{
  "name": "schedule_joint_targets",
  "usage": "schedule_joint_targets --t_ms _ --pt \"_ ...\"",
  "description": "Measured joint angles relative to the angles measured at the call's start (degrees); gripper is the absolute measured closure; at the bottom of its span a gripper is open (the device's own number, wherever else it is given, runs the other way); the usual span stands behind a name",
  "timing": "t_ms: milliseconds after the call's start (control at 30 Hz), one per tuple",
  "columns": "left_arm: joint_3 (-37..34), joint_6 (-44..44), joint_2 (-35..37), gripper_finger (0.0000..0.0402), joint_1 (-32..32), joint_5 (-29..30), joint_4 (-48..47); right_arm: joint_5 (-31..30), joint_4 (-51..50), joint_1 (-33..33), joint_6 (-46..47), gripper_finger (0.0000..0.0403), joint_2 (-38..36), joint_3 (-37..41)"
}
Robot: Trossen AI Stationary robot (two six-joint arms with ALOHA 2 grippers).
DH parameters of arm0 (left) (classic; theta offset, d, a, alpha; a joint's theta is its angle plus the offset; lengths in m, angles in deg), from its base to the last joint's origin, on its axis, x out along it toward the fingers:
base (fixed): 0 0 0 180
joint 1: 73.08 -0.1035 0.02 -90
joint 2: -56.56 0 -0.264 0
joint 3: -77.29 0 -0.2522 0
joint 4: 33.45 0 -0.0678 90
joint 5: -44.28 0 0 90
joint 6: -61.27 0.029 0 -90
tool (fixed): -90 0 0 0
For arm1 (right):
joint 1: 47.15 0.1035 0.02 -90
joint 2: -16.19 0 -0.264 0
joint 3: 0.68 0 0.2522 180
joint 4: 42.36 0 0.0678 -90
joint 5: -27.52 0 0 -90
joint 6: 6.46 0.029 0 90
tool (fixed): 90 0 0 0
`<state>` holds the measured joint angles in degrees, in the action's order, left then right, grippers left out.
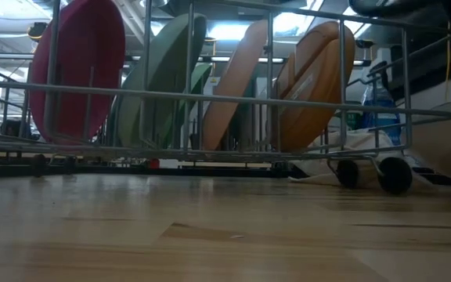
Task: Sort dishes
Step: Put the blue plate in the dish rack
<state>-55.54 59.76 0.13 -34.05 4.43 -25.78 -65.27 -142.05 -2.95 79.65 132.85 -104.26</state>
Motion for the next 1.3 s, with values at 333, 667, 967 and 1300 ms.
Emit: schedule_joint_targets --t_ms 333,667,967,1300 --pt "0.0 -1.4 0.0 0.0218 0.0 0.0 -0.5 5.7 -0.7 0.0 -1.3 0.0385 0.0 -3.6" --pt "0.0 -2.6 0.0 0.0218 0.0 0.0 -1.6 8.1 -3.1 0.1 -2.5 0.0389 0.0 -9.1" --pt "0.0 -2.6 0.0 0.0218 0.0 0.0 -1.6 12.2 -4.0 0.1 -3.9 0.0390 0.0 -12.1" --pt "0.0 -2.6 0.0 0.0218 0.0 0.0 -1.6 13.6 -4.1 0.1 -4.0 0.0390 0.0 -16.6"
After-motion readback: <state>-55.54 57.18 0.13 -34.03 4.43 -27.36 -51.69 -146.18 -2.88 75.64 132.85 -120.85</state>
